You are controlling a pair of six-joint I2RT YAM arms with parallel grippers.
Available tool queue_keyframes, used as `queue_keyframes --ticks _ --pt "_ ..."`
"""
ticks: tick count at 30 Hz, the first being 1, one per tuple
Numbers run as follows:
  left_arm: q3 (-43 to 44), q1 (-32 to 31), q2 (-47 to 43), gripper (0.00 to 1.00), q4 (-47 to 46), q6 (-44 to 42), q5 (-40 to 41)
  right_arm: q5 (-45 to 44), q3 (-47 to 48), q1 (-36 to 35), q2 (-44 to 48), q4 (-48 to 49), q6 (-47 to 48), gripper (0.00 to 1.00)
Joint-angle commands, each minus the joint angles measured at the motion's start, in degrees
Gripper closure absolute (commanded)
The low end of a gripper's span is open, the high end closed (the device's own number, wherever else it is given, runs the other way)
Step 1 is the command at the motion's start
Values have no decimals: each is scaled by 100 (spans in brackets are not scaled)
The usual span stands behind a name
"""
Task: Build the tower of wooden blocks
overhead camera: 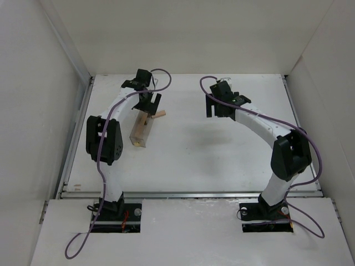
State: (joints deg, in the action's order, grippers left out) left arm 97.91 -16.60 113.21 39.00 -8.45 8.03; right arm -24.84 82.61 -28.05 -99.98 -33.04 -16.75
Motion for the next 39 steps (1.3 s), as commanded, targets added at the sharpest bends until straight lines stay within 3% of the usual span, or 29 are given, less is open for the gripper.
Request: queue_keyframes --ticks 1,4,12,13,20,26,31,34,39 --pt "150 60 70 0 380 81 -953 41 1 -51 295 25 -65 0" --pt "150 122 228 5 433 80 -1014 -12 1 -51 295 25 -65 0" --pt "97 298 342 41 433 212 -1041 -64 -105 -51 348 -27 -65 0" --pt "97 298 342 52 433 212 -1110 -65 -105 -103 348 -27 -117 0" --pt "44 298 185 99 319 282 -963 -65 -35 -104 339 -159 -170 0" --pt "97 -106 184 100 20 335 293 -267 18 -209 339 -265 -223 0" --pt "-43 -897 290 100 -393 124 2311 -372 18 -209 339 -317 -337 0" --pt "-254 -1186 430 100 -586 -51 3026 -556 18 -262 339 -388 -390 0" --pt "-623 -1390 483 100 -876 -192 3521 -557 -210 -262 410 -309 -452 0"
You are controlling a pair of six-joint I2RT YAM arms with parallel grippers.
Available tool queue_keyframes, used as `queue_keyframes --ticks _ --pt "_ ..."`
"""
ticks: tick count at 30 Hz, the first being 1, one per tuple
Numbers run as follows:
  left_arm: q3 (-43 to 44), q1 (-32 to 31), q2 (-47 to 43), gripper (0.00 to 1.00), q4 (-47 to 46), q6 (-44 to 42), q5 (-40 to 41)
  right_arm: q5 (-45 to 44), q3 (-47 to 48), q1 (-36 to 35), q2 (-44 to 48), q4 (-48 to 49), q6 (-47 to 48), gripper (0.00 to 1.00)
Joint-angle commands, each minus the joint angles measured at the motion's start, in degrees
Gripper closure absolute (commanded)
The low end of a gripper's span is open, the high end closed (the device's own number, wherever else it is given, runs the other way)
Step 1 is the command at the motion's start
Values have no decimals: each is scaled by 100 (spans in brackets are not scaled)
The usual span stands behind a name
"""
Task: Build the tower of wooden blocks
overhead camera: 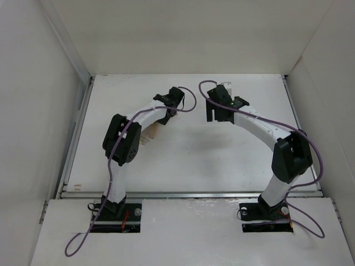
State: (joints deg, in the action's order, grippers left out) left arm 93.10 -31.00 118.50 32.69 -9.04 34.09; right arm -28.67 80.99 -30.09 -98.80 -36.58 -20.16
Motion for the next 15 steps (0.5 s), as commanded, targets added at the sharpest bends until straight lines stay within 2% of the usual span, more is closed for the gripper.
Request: queue_keyframes --ticks 1,8,12,15 --pt "-195 -10 -46 100 -245 -133 1011 -174 -135 -59 292 45 -111 0" --pt "-187 -143 -160 100 -166 -125 1065 62 -128 -59 99 160 -6 0" --pt "269 111 -414 100 246 121 136 299 13 -59 46 282 117 0" --pt "472 831 -704 100 440 324 -1260 703 180 -59 -24 502 249 0"
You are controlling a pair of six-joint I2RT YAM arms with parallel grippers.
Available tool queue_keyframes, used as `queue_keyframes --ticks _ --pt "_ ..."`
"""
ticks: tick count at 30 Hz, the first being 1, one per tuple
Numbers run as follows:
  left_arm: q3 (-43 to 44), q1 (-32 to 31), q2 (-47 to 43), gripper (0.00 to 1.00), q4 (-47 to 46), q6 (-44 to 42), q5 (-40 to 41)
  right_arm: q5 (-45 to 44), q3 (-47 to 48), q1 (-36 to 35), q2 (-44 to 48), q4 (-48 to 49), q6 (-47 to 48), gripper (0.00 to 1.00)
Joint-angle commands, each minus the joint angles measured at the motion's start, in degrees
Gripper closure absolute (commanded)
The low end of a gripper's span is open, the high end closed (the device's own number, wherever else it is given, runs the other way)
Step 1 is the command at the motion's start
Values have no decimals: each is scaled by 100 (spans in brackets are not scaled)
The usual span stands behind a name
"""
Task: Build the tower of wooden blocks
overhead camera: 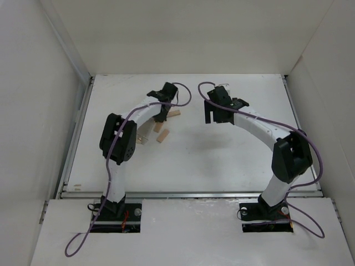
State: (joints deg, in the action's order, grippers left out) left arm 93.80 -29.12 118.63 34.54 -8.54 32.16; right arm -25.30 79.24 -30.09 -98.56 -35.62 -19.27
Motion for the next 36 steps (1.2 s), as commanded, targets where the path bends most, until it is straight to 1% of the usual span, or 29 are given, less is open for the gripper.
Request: queue_keyframes --ticks 1,3,4,5,7,8,9,10,11,12,14,15,17,18,19,21,22,23,24,26,27,28,29,31,32,35,36 --pt "402 1123 -805 100 254 343 -1942 611 442 -59 -145 406 160 0" --pt "402 1653 -946 100 324 405 -3035 885 801 -120 -294 581 222 0" --pt "298 2178 -1060 100 325 405 -3623 1034 942 -120 -478 634 222 0" --pt "210 2418 -1061 100 325 405 -4778 1323 1092 -181 -593 748 274 0" --pt "-106 2788 -1061 100 325 177 -5743 1588 1556 -252 -986 889 274 0" --pt "-194 3077 -948 100 325 98 -6478 1790 1733 -322 -1146 890 274 0" --pt "-195 3193 -842 100 508 -15 -6799 1887 1952 -375 -1322 890 274 0" --pt "-274 3289 -728 100 570 -208 -7089 1941 2451 -471 -1515 794 274 0" --pt "-370 3482 -492 100 571 -288 -7345 1941 2708 -533 -1899 671 274 0" --pt "-423 3579 -385 100 632 -376 -7817 1941 2945 -586 -2077 418 144 0" --pt "-538 3747 -174 100 632 -491 -8137 1880 3437 -753 -2498 214 -76 0" --pt "-538 3895 44 100 632 -561 -8330 1880 3518 -753 -2588 143 -364 0" --pt "-538 4019 239 100 632 -562 -8331 1880 3633 -902 -2746 -59 -726 1" --pt "-486 4020 361 97 632 -562 -8271 1880 3633 -903 -2878 -129 -928 3" --pt "-485 4098 363 89 563 -448 -8009 1880 3694 -981 -2949 -321 -1373 3" --pt "-538 4152 363 81 370 -307 -7648 1880 3852 -1078 -3185 -516 -1745 4" --pt "-590 4152 363 76 273 -237 -7315 1801 3949 -1165 -3274 -647 -2052 4" --pt "-591 4204 276 61 168 -71 -7121 1722 4072 -1166 -3353 -996 -2220 4" --pt "-660 4204 223 56 10 9 -6927 1634 4256 -1218 -3423 -1165 -2404 4" --pt "-723 4204 91 50 -53 150 -6436 1450 4257 -1219 -3477 -1516 -2930 6" --pt "-792 4204 90 44 -105 220 -6311 1397 4257 -1219 -3529 -1588 -3116 6" --pt "-793 4204 12 40 -106 221 -6092 1396 4144 -1219 -3529 -1589 -3423 7" --pt "-845 4204 -41 36 -106 282 -6021 1396 4065 -1219 -3529 -1589 -3548 7" --pt "-898 4204 -42 29 -158 282 -5871 1571 3881 -1219 -3529 -1589 -3733 11" --pt "-898 4204 -111 29 -159 230 -5792 1642 3879 -1219 -3529 -1589 -3803 11" --pt "-951 4204 -304 29 -159 160 -5686 1897 3966 -1280 -3660 -1536 -3918 18" --pt "-951 4152 -366 29 -159 159 -5686 1897 4020 -1280 -3661 -1536 -3918 18"
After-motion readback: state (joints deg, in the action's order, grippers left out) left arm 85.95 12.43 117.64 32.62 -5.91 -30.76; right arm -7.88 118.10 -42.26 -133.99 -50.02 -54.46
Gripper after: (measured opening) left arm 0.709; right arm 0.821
